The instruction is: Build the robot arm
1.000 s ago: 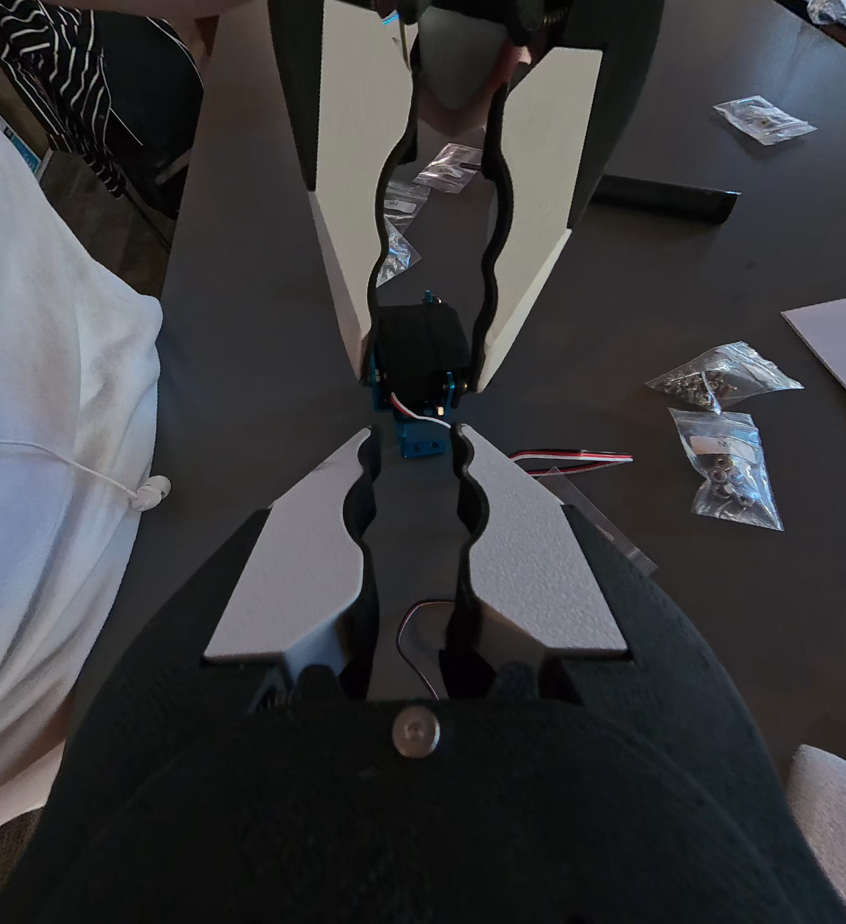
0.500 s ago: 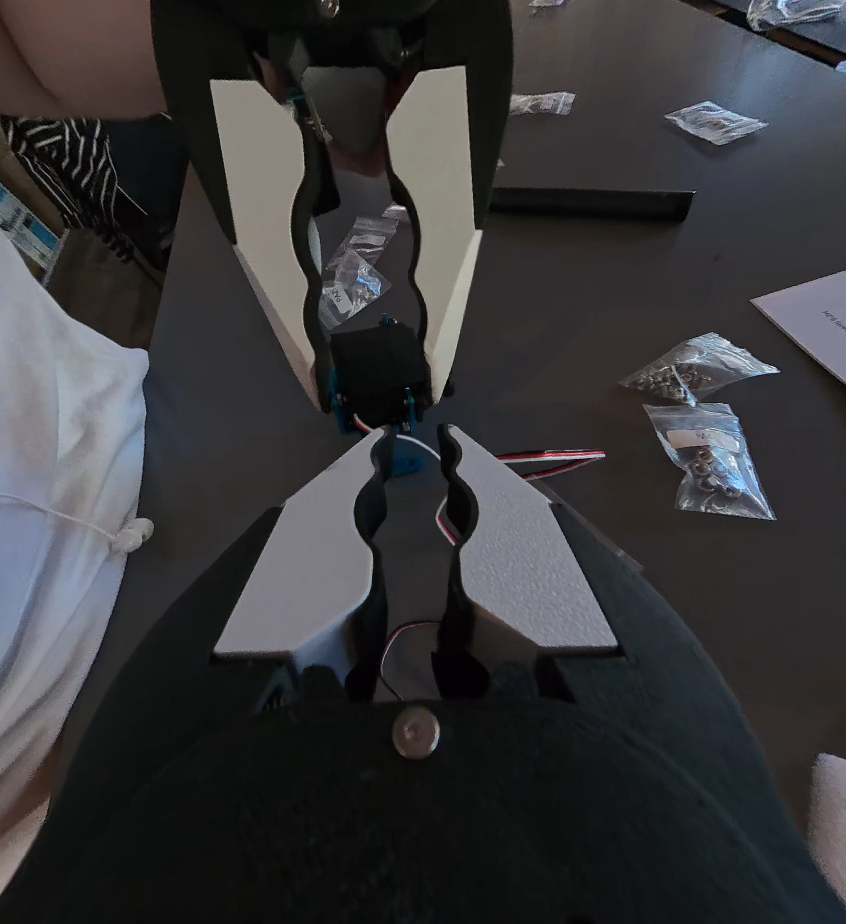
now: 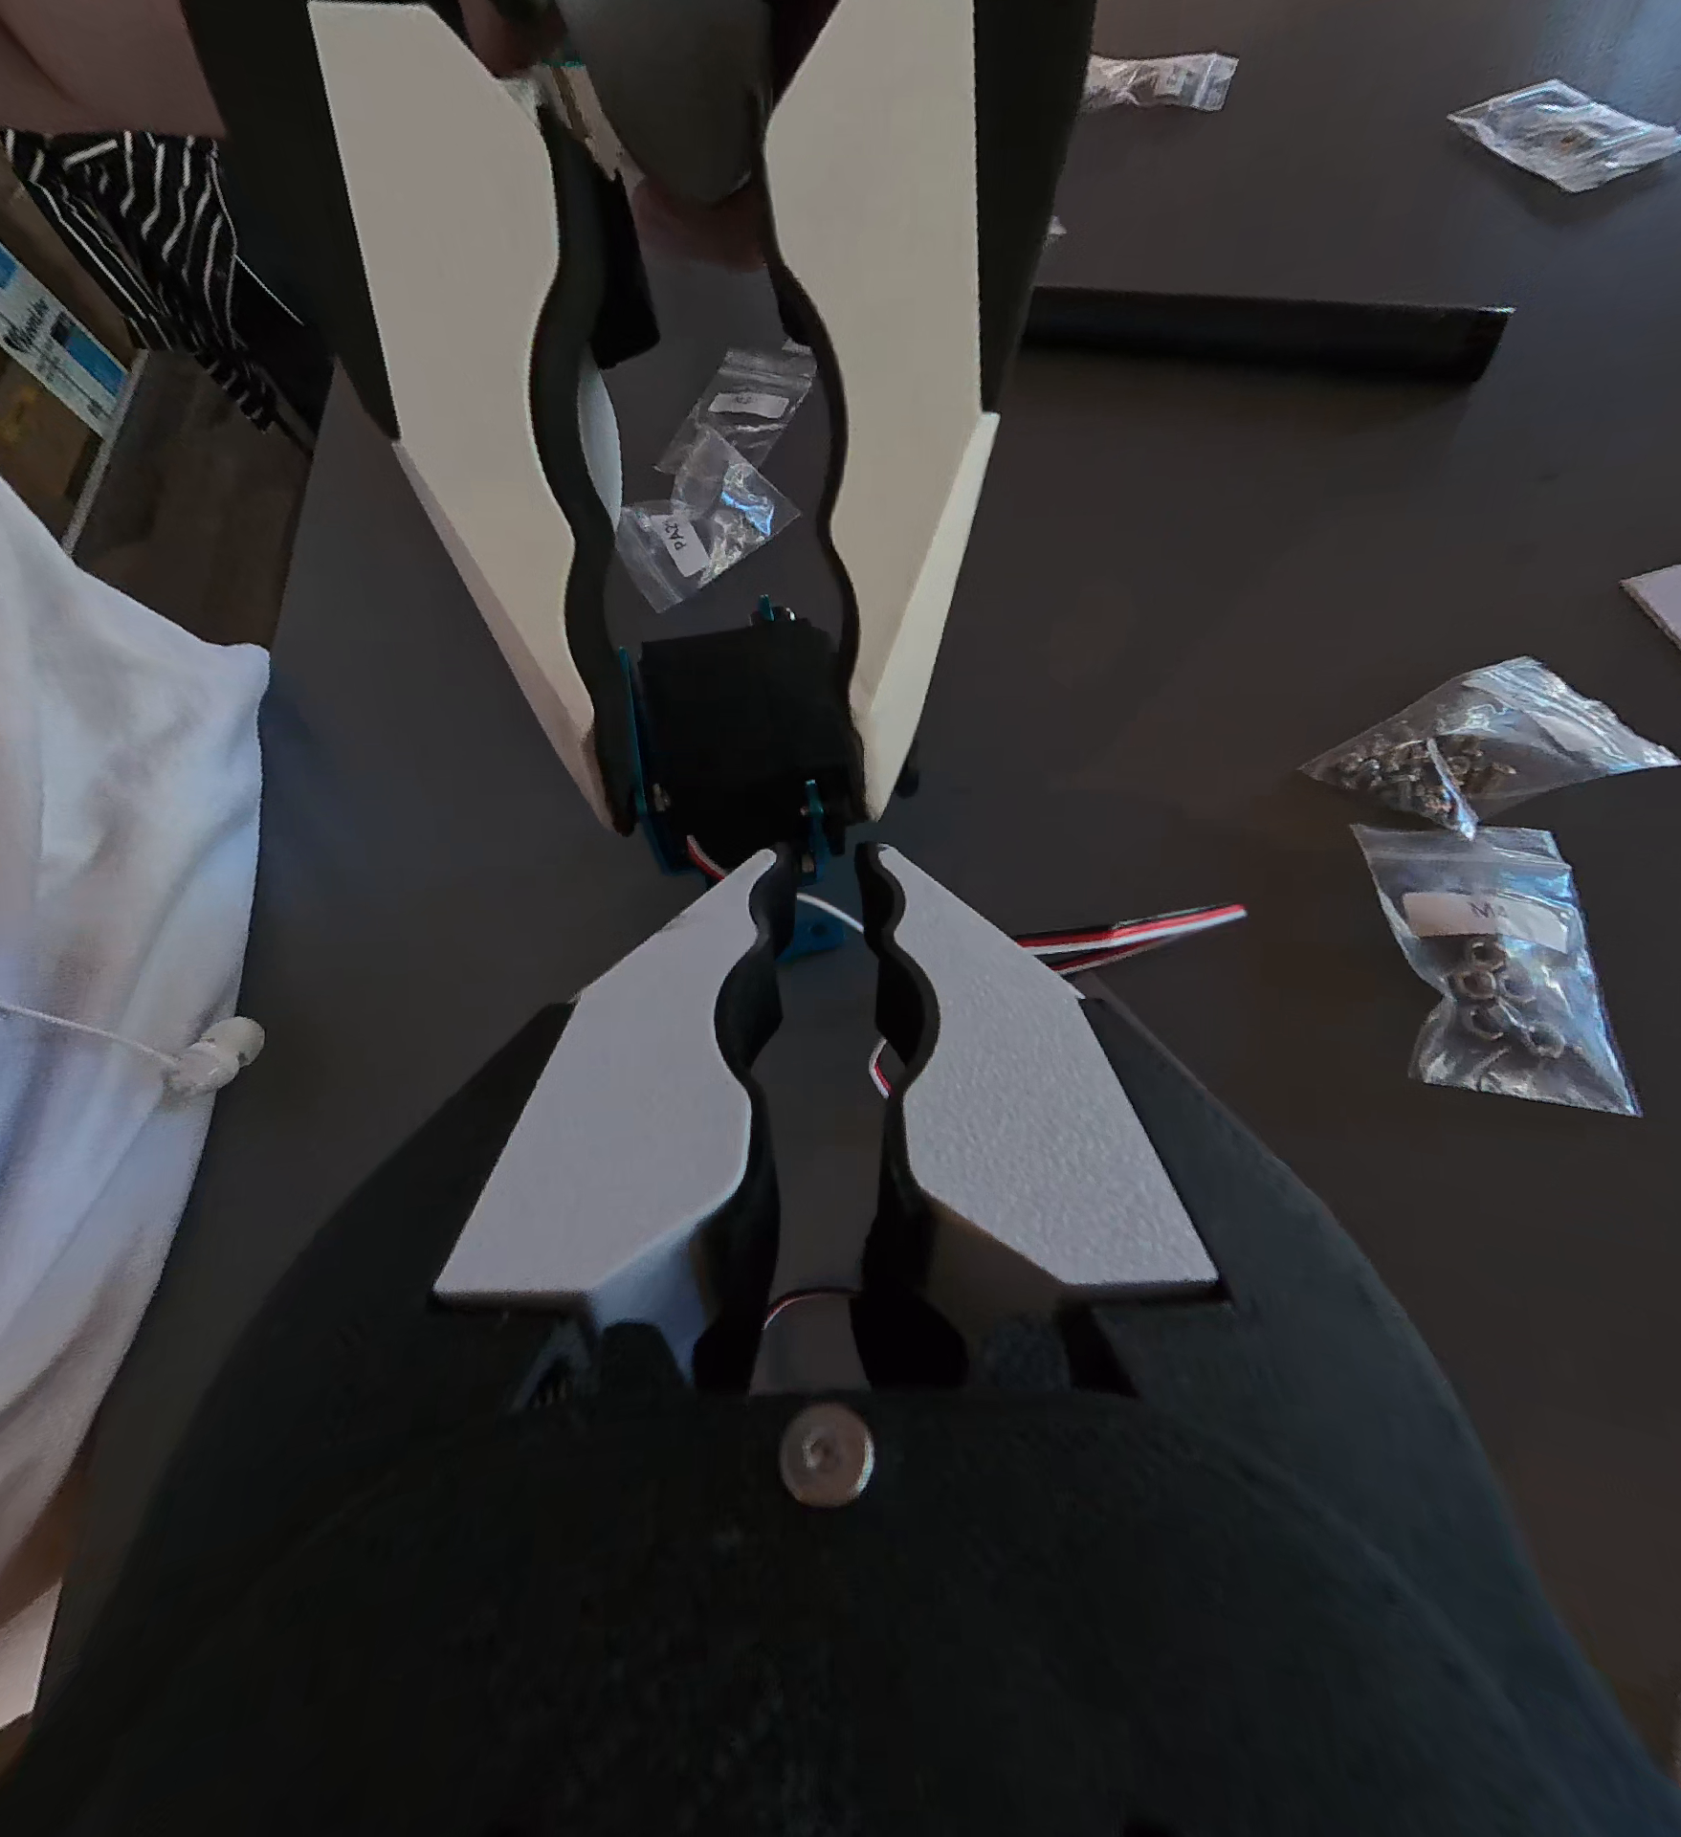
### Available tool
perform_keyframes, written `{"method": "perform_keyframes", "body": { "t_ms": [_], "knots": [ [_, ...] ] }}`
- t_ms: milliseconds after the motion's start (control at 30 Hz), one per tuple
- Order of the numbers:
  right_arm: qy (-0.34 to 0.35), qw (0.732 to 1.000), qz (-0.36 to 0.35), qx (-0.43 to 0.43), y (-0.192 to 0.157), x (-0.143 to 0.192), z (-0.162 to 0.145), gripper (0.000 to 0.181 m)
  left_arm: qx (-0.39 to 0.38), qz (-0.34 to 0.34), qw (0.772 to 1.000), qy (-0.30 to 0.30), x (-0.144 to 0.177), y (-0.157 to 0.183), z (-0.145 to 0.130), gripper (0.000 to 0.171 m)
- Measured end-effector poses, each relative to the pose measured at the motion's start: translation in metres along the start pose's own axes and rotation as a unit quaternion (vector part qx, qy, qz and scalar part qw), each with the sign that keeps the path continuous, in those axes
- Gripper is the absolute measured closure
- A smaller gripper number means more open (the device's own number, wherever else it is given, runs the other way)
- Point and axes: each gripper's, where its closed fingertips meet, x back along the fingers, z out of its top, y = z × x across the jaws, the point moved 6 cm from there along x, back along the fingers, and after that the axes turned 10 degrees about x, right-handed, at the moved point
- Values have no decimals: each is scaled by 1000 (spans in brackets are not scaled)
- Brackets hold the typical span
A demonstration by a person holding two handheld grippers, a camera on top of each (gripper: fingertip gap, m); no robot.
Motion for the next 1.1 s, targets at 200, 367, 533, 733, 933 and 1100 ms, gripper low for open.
{"method": "perform_keyframes", "body": {
  "t_ms": [200,367,533,733,933,1100],
  "knots": [
    [-2,999,-21,32,-4,0,1,172,-1,-1,1000,0,0,0,0,130],
    [-2,998,-39,42,-6,1,0,172,-2,-1,1000,-1,0,0,0,131],
    [9,999,-32,27,-7,4,0,177,-3,-1,1000,-2,0,0,0,130],
    [20,999,-24,22,-7,7,0,179,-3,-4,1000,-2,0,0,0,130],
    [59,998,-13,18,-9,14,8,179,-4,-6,1000,0,0,0,0,130],
    [54,997,-29,35,-10,11,11,178,-4,-7,1000,-1,0,0,0,130]
  ]
}}
